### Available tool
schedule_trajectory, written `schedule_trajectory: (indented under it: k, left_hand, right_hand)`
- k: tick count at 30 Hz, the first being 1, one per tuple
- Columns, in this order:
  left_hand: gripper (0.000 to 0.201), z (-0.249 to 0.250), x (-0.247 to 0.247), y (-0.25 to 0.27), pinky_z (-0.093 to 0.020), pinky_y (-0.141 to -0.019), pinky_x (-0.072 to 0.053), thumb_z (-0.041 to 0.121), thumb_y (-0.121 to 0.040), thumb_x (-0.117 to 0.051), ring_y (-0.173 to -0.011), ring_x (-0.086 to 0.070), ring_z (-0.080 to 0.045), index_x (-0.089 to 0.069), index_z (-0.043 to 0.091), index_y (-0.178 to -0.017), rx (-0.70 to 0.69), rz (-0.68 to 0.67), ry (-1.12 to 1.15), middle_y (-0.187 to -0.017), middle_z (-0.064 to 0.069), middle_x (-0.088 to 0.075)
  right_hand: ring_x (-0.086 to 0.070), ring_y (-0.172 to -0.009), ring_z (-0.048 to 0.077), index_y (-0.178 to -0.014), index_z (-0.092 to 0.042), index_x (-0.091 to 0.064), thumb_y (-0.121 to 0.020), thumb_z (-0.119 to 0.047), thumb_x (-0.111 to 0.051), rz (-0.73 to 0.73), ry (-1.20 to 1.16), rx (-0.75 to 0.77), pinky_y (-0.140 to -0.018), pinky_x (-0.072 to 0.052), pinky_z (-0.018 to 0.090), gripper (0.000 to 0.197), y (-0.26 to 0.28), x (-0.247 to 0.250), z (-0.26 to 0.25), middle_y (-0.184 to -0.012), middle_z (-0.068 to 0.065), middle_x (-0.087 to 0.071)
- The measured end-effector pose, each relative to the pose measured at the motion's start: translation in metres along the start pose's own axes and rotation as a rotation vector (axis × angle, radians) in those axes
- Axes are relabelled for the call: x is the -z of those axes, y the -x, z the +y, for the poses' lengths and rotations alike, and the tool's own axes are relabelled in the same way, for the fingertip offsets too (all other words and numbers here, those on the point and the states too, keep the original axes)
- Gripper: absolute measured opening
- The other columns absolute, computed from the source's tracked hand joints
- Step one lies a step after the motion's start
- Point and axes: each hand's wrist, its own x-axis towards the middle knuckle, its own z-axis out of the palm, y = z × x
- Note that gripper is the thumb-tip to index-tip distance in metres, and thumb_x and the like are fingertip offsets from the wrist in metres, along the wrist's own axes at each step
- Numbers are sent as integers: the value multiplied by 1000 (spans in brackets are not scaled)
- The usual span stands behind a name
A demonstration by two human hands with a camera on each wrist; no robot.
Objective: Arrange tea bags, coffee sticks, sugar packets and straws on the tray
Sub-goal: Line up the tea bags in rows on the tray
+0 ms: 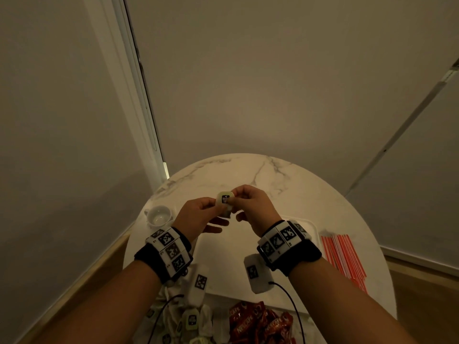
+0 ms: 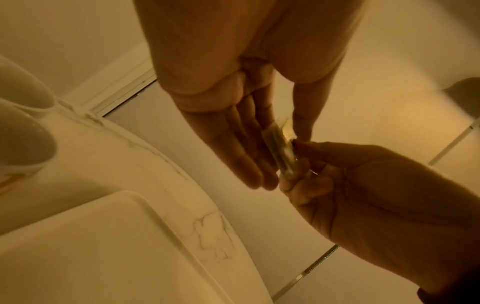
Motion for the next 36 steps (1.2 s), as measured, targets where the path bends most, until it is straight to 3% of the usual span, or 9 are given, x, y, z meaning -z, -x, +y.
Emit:
schedule_trajectory:
  k: [4,8,13,20,24,27,31,36]
  left_hand:
    - [18,-5,5,-9,-30,-66,-57,18,-84,-69,-80,-72,-26,-69,6,-97,-7,37,12,-89,-13,-73]
    - [13,-9,12,-17,-28,-68,-57,8,-84,-68,-84,-72,-23,-68,9,-97,-9,8,31,-91,-10,-74]
    - [14,-15,18,-26,-25,-70,-58,5,-85,-66,-83,-72,-25,-68,3,-98,24,37,108,-88,-14,-74]
    - [22,-23,22,-35,-32,-71,-56,16,-84,-69,-88,-71,-23,-69,7,-104,101,-4,197,-94,-12,-73]
    - [19,-29,20,-40,-27,-68,-57,7,-85,-67,-76,-70,-23,-68,-2,-101,127,36,207,-86,-15,-71]
    - [23,-35,26,-46,-26,-70,-57,3,-81,-70,-79,-71,-23,-66,-2,-103,191,25,201,-90,-17,-72]
    - [38,-50,39,-45,-27,-76,-56,5,-77,-75,-91,-70,-21,-61,8,-112,287,-52,108,-96,-11,-74]
    - [12,-68,56,-38,-33,-82,-58,14,-88,-65,-87,-70,-20,-66,5,-97,356,-163,-165,-96,-14,-72]
  right_hand:
    - [-62,-65,27,-97,-2,-57,-86,5,-60,-46,1,-31,-51,-49,30,13,-12,-4,0,-78,14,-65]
    - [-60,-61,19,-89,-5,-61,-87,-7,-66,-77,131,-1,-50,-47,27,7,-24,-7,0,-76,11,-64]
    - [-56,-58,16,-81,-7,-61,-86,-3,-66,-60,115,7,-49,-44,26,8,-36,-7,-1,-71,9,-61]
    - [-58,-62,16,-85,-5,-65,-86,-5,-65,-123,208,-11,-49,-47,27,1,-48,-9,-1,-75,11,-65]
    - [-57,-63,14,-82,-8,-66,-85,-4,-65,-181,268,-44,-49,-45,25,5,-58,-11,3,-73,9,-63]
    - [-57,-64,12,-85,-7,-68,-84,-5,-66,-184,269,-83,-49,-46,25,3,-69,-11,12,-76,9,-63]
    - [-56,-65,12,-88,-6,-70,-84,-7,-68,-60,260,-164,-48,-45,24,5,-96,-4,36,-72,6,-63]
    - [-55,-64,14,-79,-12,-69,-82,-9,-70,-8,424,-337,-49,-45,23,4,-123,-12,83,-70,4,-61]
